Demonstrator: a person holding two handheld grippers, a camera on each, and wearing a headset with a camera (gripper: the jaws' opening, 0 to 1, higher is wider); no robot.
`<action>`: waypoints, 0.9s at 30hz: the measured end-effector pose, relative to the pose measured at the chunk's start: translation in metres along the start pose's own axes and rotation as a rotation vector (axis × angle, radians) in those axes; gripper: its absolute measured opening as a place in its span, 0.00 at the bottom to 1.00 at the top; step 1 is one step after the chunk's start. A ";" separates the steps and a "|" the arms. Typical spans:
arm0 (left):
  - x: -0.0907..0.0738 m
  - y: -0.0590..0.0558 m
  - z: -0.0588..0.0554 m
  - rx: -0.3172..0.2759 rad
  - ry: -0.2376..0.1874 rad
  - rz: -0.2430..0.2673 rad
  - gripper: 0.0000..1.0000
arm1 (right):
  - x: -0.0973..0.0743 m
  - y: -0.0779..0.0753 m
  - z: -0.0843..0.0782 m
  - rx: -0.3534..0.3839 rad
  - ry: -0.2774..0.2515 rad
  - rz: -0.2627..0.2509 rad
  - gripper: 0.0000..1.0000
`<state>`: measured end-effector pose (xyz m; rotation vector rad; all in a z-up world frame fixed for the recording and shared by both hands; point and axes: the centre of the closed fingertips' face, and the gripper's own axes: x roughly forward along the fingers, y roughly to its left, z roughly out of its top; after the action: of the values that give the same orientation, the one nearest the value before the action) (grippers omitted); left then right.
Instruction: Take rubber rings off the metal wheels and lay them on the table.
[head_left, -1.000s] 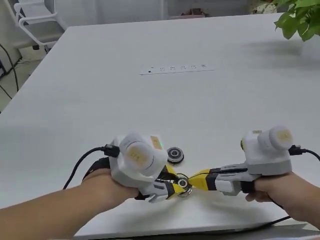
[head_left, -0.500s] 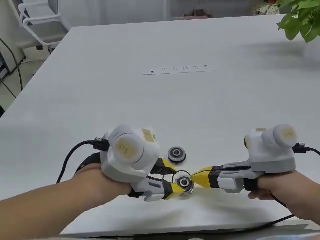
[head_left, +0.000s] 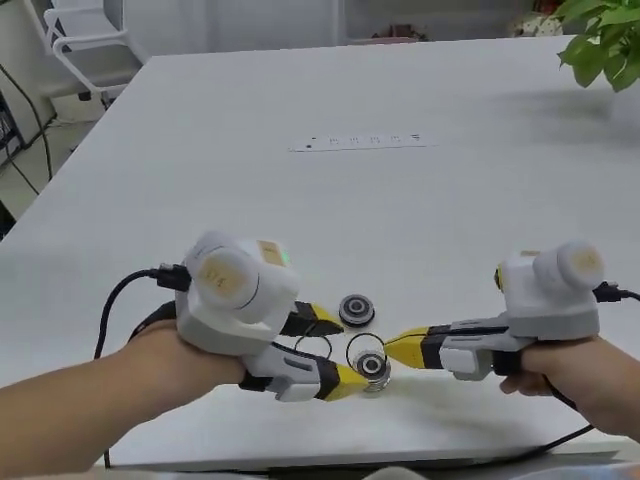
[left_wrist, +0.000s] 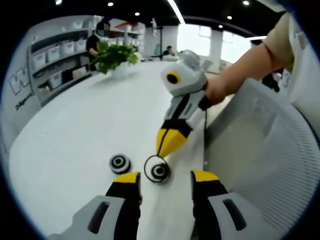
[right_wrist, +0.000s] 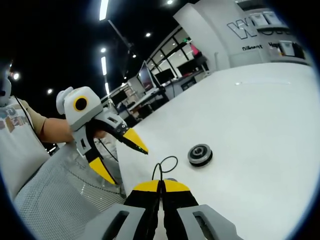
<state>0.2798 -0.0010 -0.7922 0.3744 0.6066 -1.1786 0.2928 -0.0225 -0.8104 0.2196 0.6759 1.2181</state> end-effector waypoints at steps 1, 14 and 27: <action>-0.001 0.000 0.000 -0.002 0.000 0.001 0.42 | 0.000 0.001 0.001 -0.001 0.001 0.001 0.00; -0.020 0.007 -0.002 -0.016 -0.019 0.040 0.49 | 0.005 0.002 0.017 -0.023 0.001 0.018 0.00; -0.037 0.016 -0.012 -0.042 -0.024 0.077 0.57 | 0.021 0.000 0.031 -0.042 0.014 0.025 0.00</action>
<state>0.2825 0.0392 -0.7789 0.3448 0.5899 -1.0939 0.3146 0.0025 -0.7934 0.1851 0.6610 1.2575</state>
